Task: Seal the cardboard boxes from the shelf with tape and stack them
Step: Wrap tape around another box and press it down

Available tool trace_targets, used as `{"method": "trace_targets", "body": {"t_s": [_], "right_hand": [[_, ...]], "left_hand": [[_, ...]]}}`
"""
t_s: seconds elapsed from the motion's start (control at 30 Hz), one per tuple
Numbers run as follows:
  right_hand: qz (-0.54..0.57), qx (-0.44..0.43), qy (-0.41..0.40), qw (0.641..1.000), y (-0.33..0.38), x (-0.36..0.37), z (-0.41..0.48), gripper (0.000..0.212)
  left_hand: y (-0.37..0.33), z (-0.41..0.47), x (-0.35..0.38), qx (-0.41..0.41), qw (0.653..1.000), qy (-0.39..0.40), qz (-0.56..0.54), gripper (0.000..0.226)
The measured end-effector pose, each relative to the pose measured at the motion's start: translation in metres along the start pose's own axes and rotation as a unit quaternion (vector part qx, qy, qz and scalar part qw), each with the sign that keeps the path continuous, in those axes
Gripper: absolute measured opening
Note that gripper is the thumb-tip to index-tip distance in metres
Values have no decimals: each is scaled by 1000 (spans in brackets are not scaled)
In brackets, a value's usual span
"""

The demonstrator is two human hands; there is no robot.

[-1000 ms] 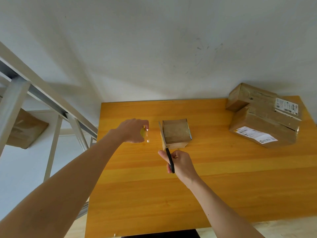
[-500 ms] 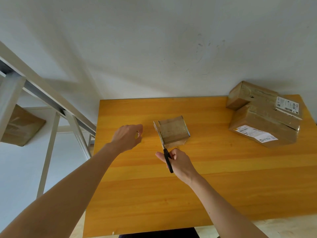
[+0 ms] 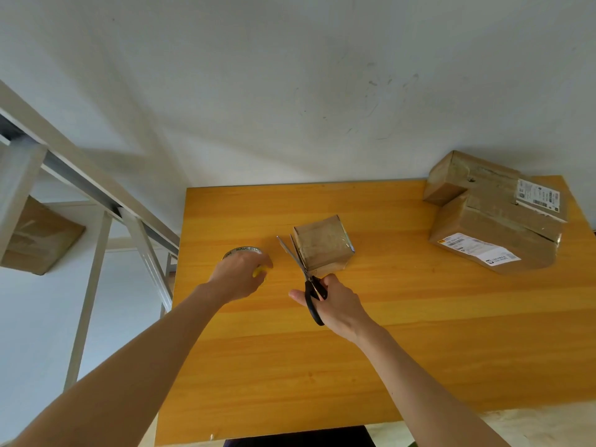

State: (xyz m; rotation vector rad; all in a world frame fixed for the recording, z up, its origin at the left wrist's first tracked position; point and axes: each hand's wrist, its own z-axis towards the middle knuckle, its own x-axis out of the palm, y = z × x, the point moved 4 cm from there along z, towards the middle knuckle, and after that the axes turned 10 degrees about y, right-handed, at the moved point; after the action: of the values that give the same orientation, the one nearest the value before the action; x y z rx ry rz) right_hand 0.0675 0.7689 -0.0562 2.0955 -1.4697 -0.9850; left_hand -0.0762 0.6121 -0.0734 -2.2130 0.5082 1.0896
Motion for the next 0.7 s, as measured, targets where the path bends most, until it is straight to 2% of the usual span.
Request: {"method": "trace_targets", "body": {"t_s": [0.13, 0.2, 0.27, 0.3, 0.37, 0.43, 0.5, 0.53, 0.6, 0.7], "right_hand": [[2, 2, 10, 1000, -1, 0, -2, 91], [1, 5, 15, 1000, 0, -1, -2, 90], [-6, 7, 20, 1000, 1, -2, -1, 88], [-10, 7, 23, 1000, 1, -3, -1, 89], [-16, 11, 25, 999, 1, -4, -2, 94], [-21, 14, 26, 999, 0, -5, -1, 95], [-25, 16, 28, 999, -2, -6, -1, 90], [-26, 17, 30, 999, -2, -7, -1, 88], [-27, 18, 30, 999, -3, -7, -1, 85], [-37, 19, 28, 999, -3, -7, -2, 80]], "left_hand": [[0, 1, 18, 14, 996, 81, 34, 18], [0, 0, 26, 11, 996, 89, 30, 28], [-1, -3, 28, -3, 998, 69, 13, 48], [-3, -4, 26, -10, 999, 39, -11, 52], [-6, -6, 8, -28, 992, -71, -105, 41], [-7, -5, -24, -58, 947, -196, -247, 28], [-14, 5, -60, -46, 909, -233, -343, 21], [-23, 12, -77, -19, 914, -209, -349, 20], [-50, 28, -97, 40, 945, -104, -306, 25], [-82, 46, -93, 36, 985, 68, -154, 54]]}}
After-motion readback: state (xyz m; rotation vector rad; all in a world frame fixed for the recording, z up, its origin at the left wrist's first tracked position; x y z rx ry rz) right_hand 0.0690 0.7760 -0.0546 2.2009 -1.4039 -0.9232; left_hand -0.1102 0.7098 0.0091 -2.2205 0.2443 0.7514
